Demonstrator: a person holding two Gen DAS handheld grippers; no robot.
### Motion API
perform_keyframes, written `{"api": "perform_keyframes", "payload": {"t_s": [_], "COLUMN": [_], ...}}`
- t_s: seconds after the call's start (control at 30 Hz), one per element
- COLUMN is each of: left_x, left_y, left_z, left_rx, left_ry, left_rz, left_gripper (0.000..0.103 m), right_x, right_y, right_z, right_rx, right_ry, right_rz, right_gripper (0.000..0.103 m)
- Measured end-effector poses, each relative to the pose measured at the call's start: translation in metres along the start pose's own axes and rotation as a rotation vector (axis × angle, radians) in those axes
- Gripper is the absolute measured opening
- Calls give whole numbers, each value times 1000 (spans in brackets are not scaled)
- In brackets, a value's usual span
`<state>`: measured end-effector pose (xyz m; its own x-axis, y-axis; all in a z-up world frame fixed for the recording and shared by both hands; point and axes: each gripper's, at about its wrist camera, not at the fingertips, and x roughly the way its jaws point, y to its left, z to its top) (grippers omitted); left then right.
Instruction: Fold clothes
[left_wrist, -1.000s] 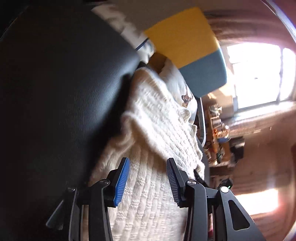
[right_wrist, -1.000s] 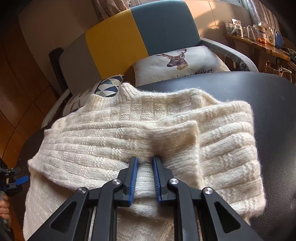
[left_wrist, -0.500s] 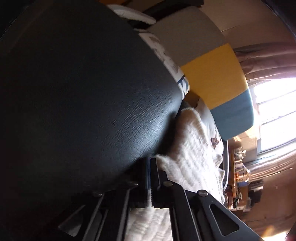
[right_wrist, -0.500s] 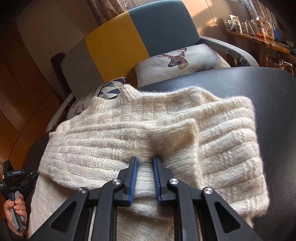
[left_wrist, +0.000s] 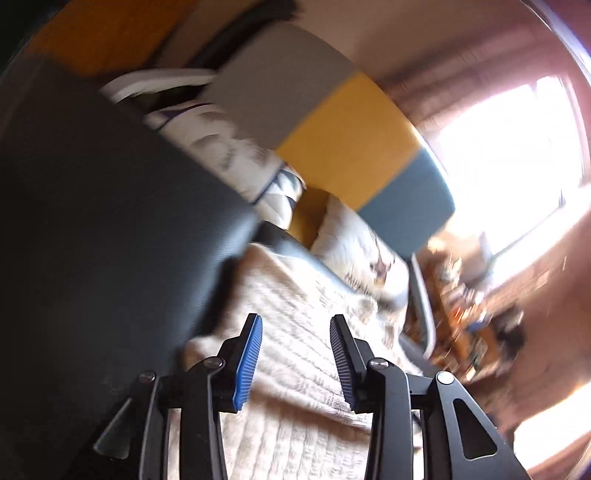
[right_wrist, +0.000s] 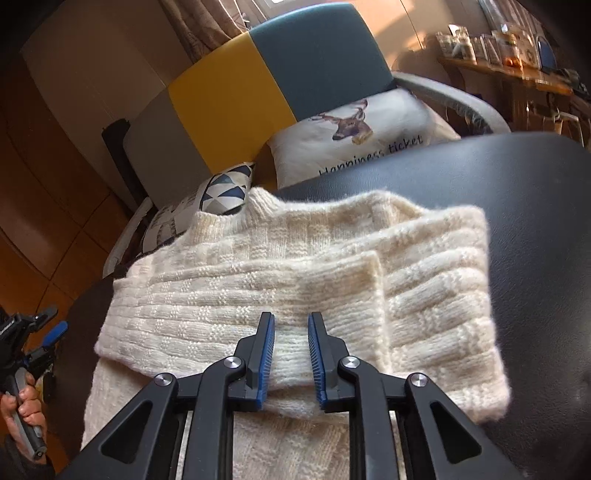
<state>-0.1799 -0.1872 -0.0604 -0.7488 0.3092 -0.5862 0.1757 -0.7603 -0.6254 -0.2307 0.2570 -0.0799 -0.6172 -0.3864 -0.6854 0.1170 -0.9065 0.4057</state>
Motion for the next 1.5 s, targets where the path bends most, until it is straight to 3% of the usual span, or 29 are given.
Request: {"api": "perform_keyframes", "payload": {"t_s": [0.17, 0.3, 0.37, 0.47, 0.53, 0.67, 0.8, 1.0, 1.1, 1.17, 1.23, 1.37, 1.5], "left_x": [42, 83, 109, 116, 116, 110, 94, 113, 132, 147, 149, 150, 111], "left_y": [-32, -27, -15, -9, -8, -14, -41, -81, -83, -74, -63, -69, -70], "left_z": [9, 13, 9, -2, -2, 7, 11, 4, -3, -8, -10, -14, -4], "left_rx": [197, 254, 251, 312, 317, 293, 344, 507, 533, 527, 507, 530, 402], "left_ry": [50, 78, 112, 83, 88, 95, 53, 78, 125, 168, 153, 145, 151], "left_rz": [92, 211, 256, 266, 268, 272, 211, 194, 222, 268, 240, 267, 211], "left_gripper": [40, 42, 42, 44, 44, 43, 45, 46, 46, 46, 46, 47, 47], "right_x": [-8, 32, 40, 38, 40, 38, 28, 27, 47, 62, 79, 80, 51], "right_y": [30, 33, 14, 10, 13, 12, 20, 71, 87, 88, 78, 70, 66], "right_z": [21, 26, 19, -1, 0, 3, 13, 25, 27, 24, 19, 6, 14], "right_rx": [-175, -292, -224, -284, -300, -300, -292, -373, -397, -395, -375, -391, -294], "right_ry": [-18, 92, 90, 4, 10, 14, 5, -6, 41, 77, 137, 88, 109], "right_rz": [-7, -276, -278, -285, -305, -299, -279, -100, -75, -98, -133, -136, -89], "right_gripper": [23, 23, 23, 23, 23, 24, 24, 25, 25, 25, 24, 24, 26]}}
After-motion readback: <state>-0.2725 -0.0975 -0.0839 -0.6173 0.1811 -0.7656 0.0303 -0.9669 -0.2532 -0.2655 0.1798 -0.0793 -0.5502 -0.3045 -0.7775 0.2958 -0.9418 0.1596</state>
